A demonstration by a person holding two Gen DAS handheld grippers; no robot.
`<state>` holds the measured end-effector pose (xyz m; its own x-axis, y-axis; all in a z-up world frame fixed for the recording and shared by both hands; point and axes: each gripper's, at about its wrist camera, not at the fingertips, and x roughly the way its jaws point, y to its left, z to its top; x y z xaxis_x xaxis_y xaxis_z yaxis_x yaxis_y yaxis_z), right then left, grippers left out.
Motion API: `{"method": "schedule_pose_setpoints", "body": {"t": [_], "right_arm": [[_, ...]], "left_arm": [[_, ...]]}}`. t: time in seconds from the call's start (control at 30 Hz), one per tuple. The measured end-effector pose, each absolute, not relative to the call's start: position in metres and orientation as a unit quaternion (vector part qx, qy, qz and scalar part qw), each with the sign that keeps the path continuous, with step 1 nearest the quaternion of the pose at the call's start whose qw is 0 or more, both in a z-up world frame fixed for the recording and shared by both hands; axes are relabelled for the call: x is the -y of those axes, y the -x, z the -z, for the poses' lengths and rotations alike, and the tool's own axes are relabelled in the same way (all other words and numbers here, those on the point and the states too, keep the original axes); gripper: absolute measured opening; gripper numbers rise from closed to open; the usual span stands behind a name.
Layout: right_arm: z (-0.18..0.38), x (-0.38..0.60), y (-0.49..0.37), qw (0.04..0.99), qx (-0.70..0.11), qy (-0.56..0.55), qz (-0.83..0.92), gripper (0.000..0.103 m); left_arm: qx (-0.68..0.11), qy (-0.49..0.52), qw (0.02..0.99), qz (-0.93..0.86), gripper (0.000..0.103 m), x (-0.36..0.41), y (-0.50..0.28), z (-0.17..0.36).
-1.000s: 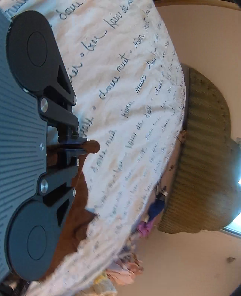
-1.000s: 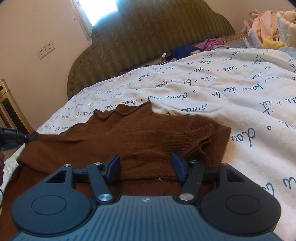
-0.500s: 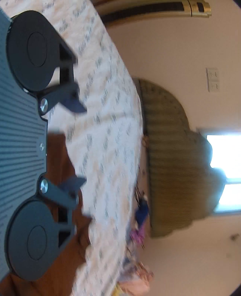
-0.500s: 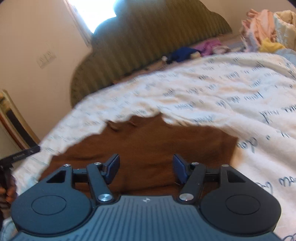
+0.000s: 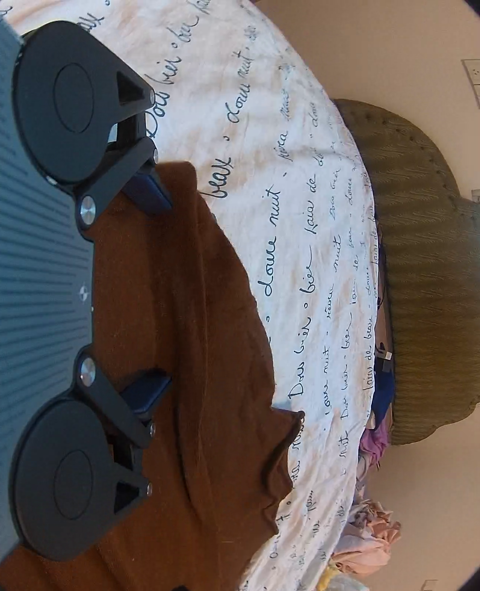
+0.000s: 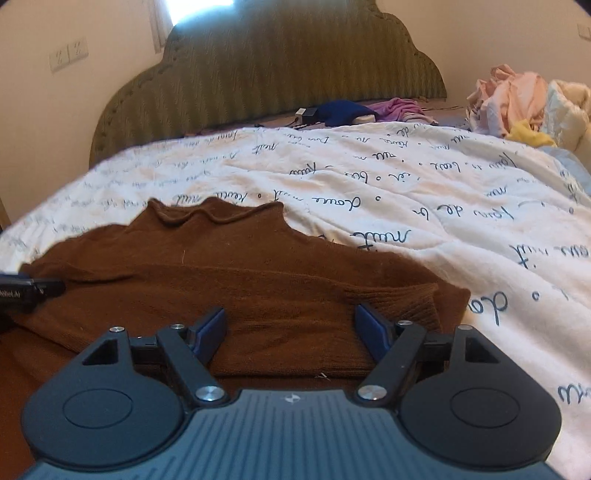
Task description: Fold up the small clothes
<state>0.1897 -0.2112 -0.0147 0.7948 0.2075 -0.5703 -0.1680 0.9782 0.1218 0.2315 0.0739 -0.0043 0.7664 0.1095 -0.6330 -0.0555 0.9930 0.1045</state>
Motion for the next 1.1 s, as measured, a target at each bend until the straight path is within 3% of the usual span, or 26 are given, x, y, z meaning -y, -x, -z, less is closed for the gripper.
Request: {"method": "schedule_pose_setpoints", "body": {"t": [0.13,0.27,0.33,0.4,0.53,0.63,0.77,0.8,0.97,1.1], "right_arm": [[-0.005,0.205,-0.173,0.947,-0.307,-0.031,-0.091,0.078],[-0.017,0.198,-0.138,0.942,-0.300,-0.054,-0.139,0.079],[-0.006,0.189,-0.141,0.934,-0.329,-0.033,-0.133,0.078],[0.014,0.191,-0.143,0.937,-0.324,-0.018,-0.127,0.079],[-0.002,0.196,-0.132,0.937,-0.334,-0.053,-0.083,0.080],[-0.011,0.187,-0.099,0.934,-0.324,-0.079,-0.126,0.081],[0.017,0.172,-0.072,0.939,-0.321,-0.008,-0.123,0.083],[0.017,0.178,-0.070,0.939,-0.320,-0.021,-0.123,0.083],[0.003,0.181,-0.068,0.937,-0.345,-0.035,-0.038,0.083],[0.000,0.159,-0.043,0.928,-0.353,-0.026,-0.112,0.084]], "left_arm": [[-0.309,-0.053,0.947,-0.069,0.086,-0.064,-0.197,-0.013],[-0.302,-0.042,0.952,-0.016,0.094,-0.042,-0.155,-0.022],[-0.311,-0.086,0.946,-0.025,0.099,-0.032,-0.158,-0.005],[-0.331,-0.053,0.942,-0.022,0.103,-0.047,-0.170,0.003],[-0.334,-0.042,0.940,-0.048,0.088,-0.057,-0.153,-0.020],[-0.325,-0.026,0.945,0.021,0.099,-0.046,-0.113,-0.030],[-0.368,-0.051,0.926,0.070,0.101,-0.026,-0.089,0.010],[-0.349,-0.056,0.933,0.066,0.102,-0.025,-0.081,0.014],[-0.355,-0.050,0.931,0.064,0.103,-0.027,-0.083,0.013],[-0.360,-0.048,0.930,0.062,0.103,-0.027,-0.081,0.010]]}}
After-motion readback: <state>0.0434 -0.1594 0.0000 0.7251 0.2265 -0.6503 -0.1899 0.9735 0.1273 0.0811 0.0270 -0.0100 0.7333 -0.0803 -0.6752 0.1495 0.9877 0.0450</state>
